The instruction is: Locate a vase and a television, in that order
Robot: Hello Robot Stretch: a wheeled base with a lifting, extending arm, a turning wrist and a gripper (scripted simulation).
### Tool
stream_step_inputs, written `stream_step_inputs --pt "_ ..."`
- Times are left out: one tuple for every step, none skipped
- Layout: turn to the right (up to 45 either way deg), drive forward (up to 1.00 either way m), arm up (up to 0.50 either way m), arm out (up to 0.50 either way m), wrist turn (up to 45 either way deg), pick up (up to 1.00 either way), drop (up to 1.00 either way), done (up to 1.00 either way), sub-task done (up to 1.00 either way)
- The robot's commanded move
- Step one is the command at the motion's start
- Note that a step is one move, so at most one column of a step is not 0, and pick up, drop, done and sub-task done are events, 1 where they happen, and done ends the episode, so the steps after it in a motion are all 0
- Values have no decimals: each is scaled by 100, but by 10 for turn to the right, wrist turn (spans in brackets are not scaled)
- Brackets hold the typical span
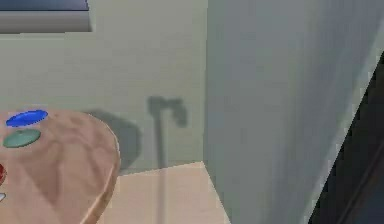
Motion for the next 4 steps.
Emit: stream_step_inputs --pt "450 0 0 0 0 0 0 0 0" --pt "450 0 0 0 0 0 0 0 0" --pt "300 0 0 0 0 0 0 0 0" --pt "30 0 0 0 0 0 0 0 0"
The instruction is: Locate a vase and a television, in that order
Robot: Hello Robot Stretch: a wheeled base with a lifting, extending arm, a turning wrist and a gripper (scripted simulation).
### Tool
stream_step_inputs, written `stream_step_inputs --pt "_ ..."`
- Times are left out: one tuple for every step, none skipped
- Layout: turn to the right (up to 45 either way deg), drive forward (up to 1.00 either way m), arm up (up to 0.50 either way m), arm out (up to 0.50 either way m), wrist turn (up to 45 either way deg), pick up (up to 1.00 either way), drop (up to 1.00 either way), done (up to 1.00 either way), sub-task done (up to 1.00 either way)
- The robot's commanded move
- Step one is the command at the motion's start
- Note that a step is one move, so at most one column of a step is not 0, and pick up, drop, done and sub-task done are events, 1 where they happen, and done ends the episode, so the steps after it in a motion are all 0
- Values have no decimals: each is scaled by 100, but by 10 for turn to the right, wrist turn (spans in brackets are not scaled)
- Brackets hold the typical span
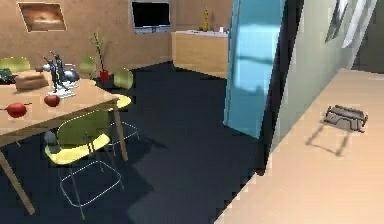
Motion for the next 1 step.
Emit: stream_step_inputs --pt "0 100 0 0 0 0 0 0 0"
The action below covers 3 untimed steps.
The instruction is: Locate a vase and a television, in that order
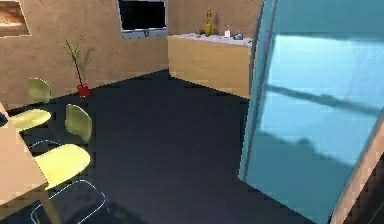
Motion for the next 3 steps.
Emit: stream_step_inputs --pt "0 100 0 0 0 0 0 0 0" --pt "-30 0 0 0 0 0 0 0 0" --pt "0 40 0 0 0 0 0 0 0"
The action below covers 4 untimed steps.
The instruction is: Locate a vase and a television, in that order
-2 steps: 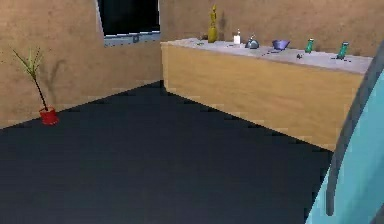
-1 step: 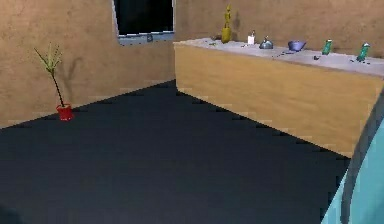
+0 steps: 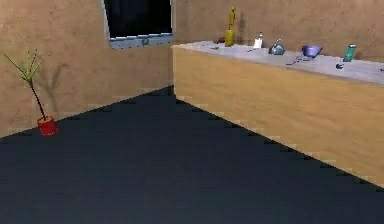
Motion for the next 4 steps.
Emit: stream_step_inputs --pt "-270 0 0 0 0 0 0 0 0" --pt "0 100 0 0 0 0 0 0 0" --pt "0 100 0 0 0 0 0 0 0" --pt "0 80 0 0 0 0 0 0 0"
